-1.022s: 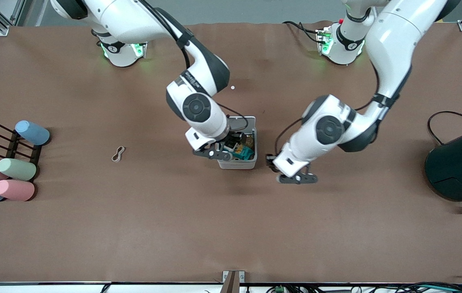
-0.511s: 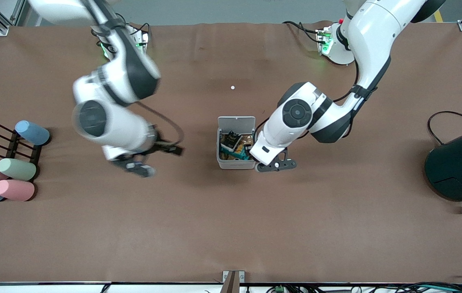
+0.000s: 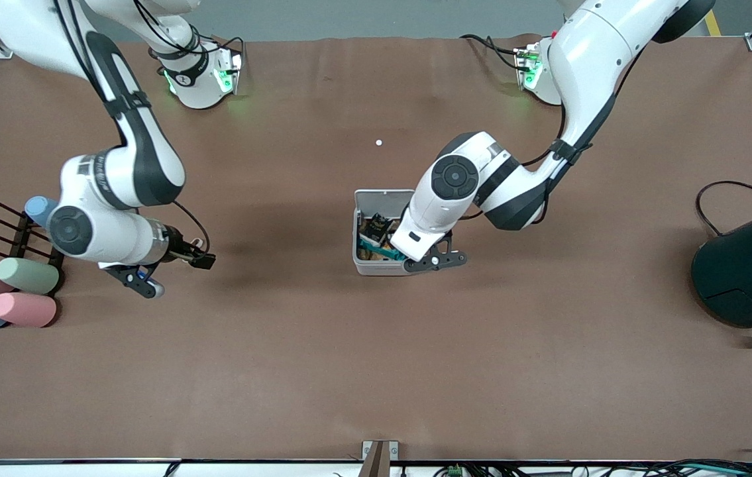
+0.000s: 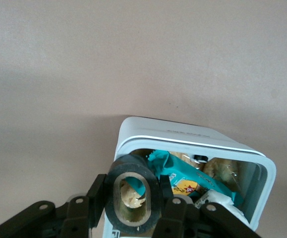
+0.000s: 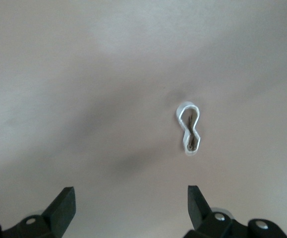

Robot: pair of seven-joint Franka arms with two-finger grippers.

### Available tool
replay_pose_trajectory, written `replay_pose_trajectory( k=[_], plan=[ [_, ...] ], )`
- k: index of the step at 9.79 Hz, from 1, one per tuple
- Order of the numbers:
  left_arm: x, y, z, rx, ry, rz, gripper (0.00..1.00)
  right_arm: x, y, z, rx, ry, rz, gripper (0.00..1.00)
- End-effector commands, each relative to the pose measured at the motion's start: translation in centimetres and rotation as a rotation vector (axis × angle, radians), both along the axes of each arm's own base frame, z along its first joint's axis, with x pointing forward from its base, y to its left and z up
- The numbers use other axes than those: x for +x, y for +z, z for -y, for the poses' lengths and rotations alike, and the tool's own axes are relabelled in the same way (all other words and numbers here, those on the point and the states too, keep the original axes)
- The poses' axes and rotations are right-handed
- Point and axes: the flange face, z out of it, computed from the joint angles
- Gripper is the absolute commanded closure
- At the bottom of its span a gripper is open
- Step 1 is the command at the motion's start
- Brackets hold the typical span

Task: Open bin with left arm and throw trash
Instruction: 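Drop the tape with the left gripper while the right gripper reaches the tie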

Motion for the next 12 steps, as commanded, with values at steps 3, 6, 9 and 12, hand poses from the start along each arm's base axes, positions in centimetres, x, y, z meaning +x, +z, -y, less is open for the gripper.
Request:
replay_pose_trajectory(
  k=[3,6,9,12],
  plan=[
    [0.1,-0.5,0.3,0.06,0.0,0.048,0.0,-3.1,-3.7,3.9,-0.02,0.105,0.104,0.01],
    [0.2,-0.2,0.1,0.062,0.006,0.053,0.0,-3.2,-5.9,5.7,-0.035,0.121,0.122,0.01],
    [3.0,9.1,-5.3,0.145,0.084,0.088,0.0,-4.0,-9.1,6.8,-0.027,0.1,0.067,0.08],
    [5.2,18.1,-13.9,0.145,0.088,0.084,0.0,-4.4,-10.4,6.9,-0.024,0.094,0.034,0.98]
  ],
)
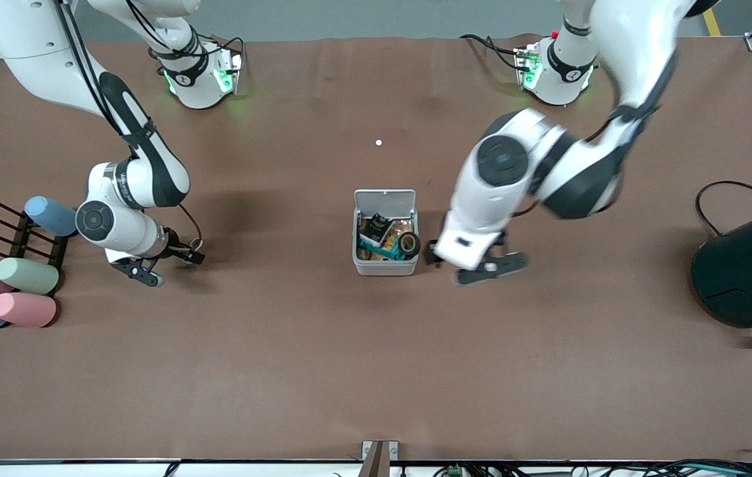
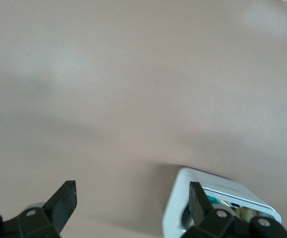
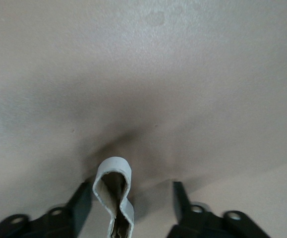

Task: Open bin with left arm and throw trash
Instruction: 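Grasp the white twist tie with the right gripper and carry it over the bin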

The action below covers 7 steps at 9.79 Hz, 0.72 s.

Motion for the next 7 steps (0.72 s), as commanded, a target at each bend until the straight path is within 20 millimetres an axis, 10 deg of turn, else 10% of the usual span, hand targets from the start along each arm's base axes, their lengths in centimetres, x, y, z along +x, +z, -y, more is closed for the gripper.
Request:
replay_pose_trajectory(
  k=[1,4,7],
  plan=[
    [0.1,4.8,-5.2,0.016,-0.068,-0.041,0.0,-0.4,-0.3,0.1,-0.003,0.009,-0.005,1.0],
    [-0.4,11.6,-13.0,0.021,-0.196,-0.036,0.0,1.7,2.0,-2.2,0.018,0.001,0.019,1.0],
    [-3.3,16.1,-24.8,0.012,-0.3,-0.04,0.0,7.2,11.9,-11.7,0.074,-0.092,0.036,1.0]
  ],
)
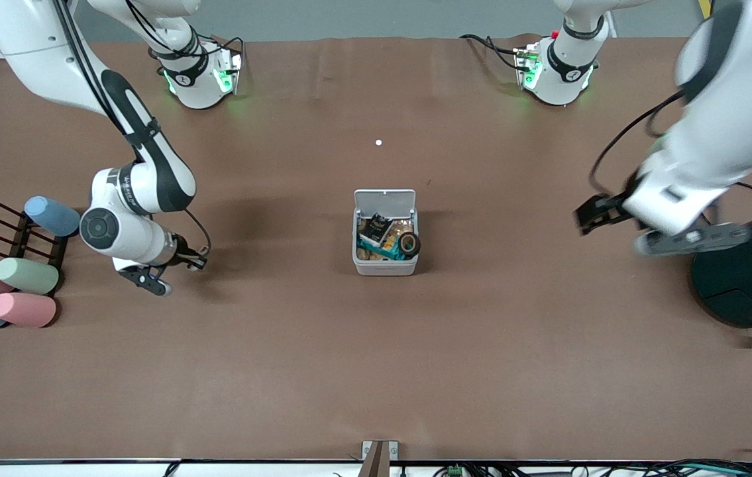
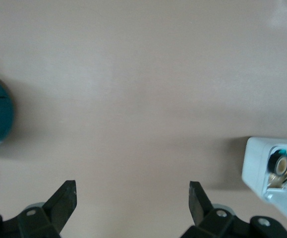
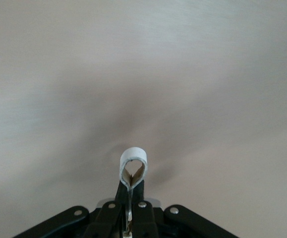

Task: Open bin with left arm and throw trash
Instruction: 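Grasp the white twist tie with the right gripper and carry it over the bin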

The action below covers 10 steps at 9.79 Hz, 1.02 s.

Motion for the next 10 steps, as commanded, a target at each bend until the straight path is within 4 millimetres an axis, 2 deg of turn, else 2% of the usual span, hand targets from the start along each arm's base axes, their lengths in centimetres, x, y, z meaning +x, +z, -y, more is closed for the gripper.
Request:
replay_pose_trajectory(
  k=[1,2,3,4,5,6,7,8,9,10],
  plan=[
    [-4.2,1.6,-5.6,0.024,-0.067,-0.004,0.0,3.2,8.5,-8.2,0.079,-0.124,0.035,1.0],
    [-5.3,2.3,-7.5,0.029,-0.092,-0.017,0.0,3.6,11.7,-12.4,0.136,-0.192,0.063,1.0],
    [-5.0,2.4,-8.6,0.039,-0.13,-0.018,0.0,3.2,14.0,-16.7,0.175,-0.268,0.071,1.0],
    [-4.9,2.9,-8.6,0.037,-0.121,-0.003,0.0,3.0,15.7,-19.1,0.194,-0.353,0.076,1.0],
    [-4.9,3.4,-8.6,0.053,-0.119,0.012,0.0,1.9,16.1,-23.1,0.203,-0.399,0.063,1.0],
    [-4.9,3.7,-9.2,0.082,-0.116,0.017,0.0,1.3,15.4,-26.4,0.211,-0.418,0.045,1.0],
    [-5.2,4.0,-8.6,0.125,-0.134,0.021,0.0,-0.1,13.8,-30.6,0.213,-0.375,0.027,1.0],
    [-5.3,4.4,-8.9,0.126,-0.137,0.025,0.0,-1.2,12.5,-32.8,0.219,-0.355,0.022,1.0],
    [-5.3,4.7,-9.6,0.118,-0.13,0.027,0.0,-2.4,12.3,-34.5,0.215,-0.336,0.017,1.0],
    [-5.0,4.7,-9.6,0.113,-0.13,0.028,0.0,-3.2,11.8,-35.0,0.205,-0.318,0.004,0.99]
  ],
)
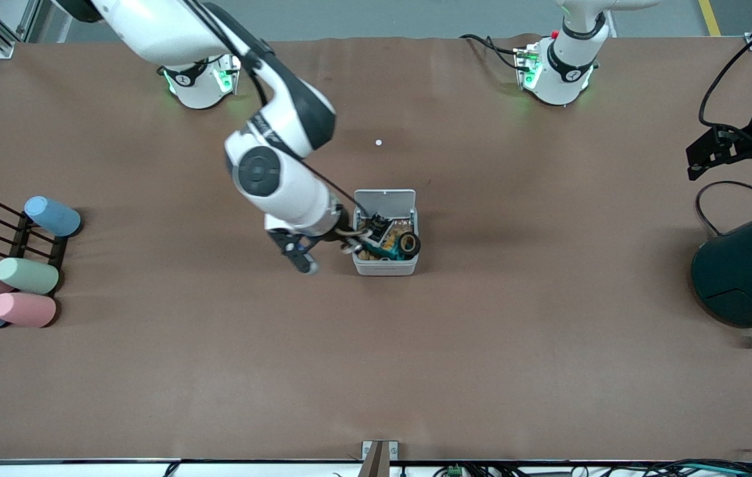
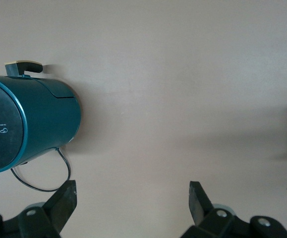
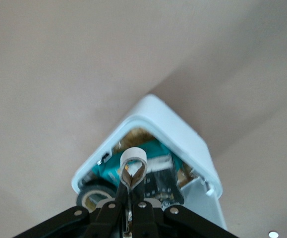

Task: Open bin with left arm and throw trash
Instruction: 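Open the right gripper to drop the twist tie into the bin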

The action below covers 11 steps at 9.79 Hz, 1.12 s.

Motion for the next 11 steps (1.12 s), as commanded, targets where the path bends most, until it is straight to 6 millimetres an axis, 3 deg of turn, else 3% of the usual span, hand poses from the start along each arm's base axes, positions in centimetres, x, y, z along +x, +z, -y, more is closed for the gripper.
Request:
replay_pose_trajectory(
  k=[1,4,5,7,10,11],
  plan=[
    [0.1,0.7,-0.6,-0.039,0.01,0.011,0.0,-1.2,-0.5,-1.7,-0.011,0.027,-0.025,0.99],
    [0.3,0.4,-0.6,-0.112,0.046,0.004,0.0,-2.6,-2.1,-2.9,-0.028,0.051,-0.05,0.96],
    [0.3,0.4,-0.5,-0.115,0.061,0.005,0.0,-2.6,-2.4,-2.9,-0.03,0.051,-0.055,0.9],
    [0.3,0.3,-1.2,-0.127,0.075,0.0,0.0,-2.2,-2.7,-2.5,-0.032,0.044,-0.056,0.58],
    [0.4,0.5,-1.4,-0.123,0.087,0.004,0.0,-1.4,-2.4,-1.4,-0.04,0.033,-0.063,0.4],
    [0.4,0.7,-1.5,-0.125,0.088,0.009,0.0,-0.7,-1.4,-0.2,-0.048,0.027,-0.074,0.36]
  ],
)
